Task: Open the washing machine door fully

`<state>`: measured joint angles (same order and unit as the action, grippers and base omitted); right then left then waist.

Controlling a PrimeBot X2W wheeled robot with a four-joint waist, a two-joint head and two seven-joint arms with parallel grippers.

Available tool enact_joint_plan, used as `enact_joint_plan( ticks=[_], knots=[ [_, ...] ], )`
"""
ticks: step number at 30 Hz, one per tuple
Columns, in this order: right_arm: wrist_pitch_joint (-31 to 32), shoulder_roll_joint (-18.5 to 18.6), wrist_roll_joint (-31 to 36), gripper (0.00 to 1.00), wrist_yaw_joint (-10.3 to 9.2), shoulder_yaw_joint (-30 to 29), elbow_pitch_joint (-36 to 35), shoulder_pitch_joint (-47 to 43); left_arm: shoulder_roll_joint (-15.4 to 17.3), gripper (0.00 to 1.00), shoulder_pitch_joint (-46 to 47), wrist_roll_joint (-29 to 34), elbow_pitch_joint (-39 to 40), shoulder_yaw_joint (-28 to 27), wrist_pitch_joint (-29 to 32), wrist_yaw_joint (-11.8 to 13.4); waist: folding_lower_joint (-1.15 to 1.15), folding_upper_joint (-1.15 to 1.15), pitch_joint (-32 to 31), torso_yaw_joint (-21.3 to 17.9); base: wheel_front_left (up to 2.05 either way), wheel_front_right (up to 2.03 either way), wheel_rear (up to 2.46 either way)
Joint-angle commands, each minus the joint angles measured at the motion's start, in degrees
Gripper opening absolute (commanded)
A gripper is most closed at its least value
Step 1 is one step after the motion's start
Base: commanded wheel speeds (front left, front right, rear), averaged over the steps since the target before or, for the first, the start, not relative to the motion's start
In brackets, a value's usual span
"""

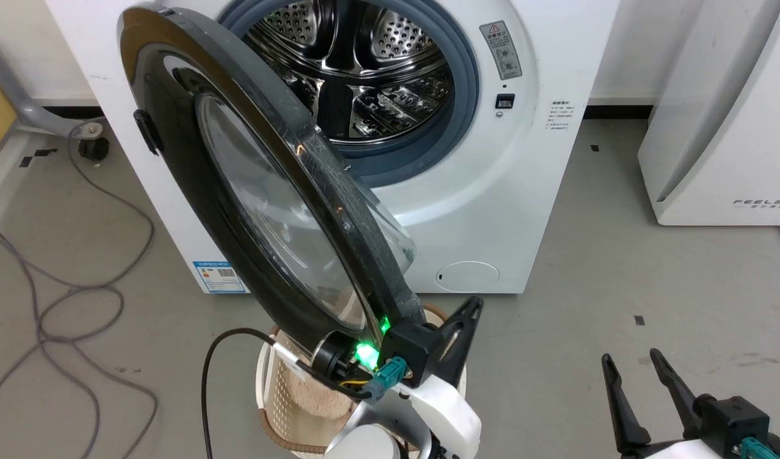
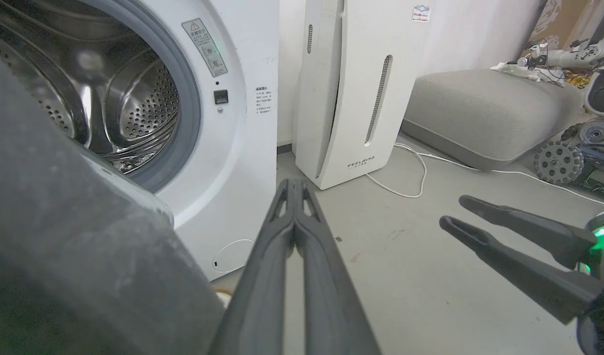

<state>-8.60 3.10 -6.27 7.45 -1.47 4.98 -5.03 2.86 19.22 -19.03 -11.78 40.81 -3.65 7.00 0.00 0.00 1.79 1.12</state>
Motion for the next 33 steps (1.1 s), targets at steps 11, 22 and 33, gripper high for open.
enact_joint_plan(
  ticks=[11,22,33],
  knots=[
    [0.2,-0.2,-1.0,1.0,0.03,0.2,0.8,0.7,1.3,0.0,-0.3,-1.9,-1.3,-0.5,-2.6,3.4,0.0,0.0,-0.1,0.4,0.0,0.0,0.0],
    [0.3,-0.2,-1.2,1.0,0.03,-0.1,1.4,0.5,5.8,0.0,-7.7,-3.1,6.9,-2.8,-1.0,7.7,0.0,0.0,-0.3,1.0,0.0,0.0,0.0],
    [0.4,-0.2,-1.1,1.0,0.03,-1.2,1.5,-0.4,11.6,0.0,-17.7,-2.1,18.4,-4.9,-1.1,13.7,0.0,0.0,-1.6,4.2,0.0,0.0,0.0]
  ],
)
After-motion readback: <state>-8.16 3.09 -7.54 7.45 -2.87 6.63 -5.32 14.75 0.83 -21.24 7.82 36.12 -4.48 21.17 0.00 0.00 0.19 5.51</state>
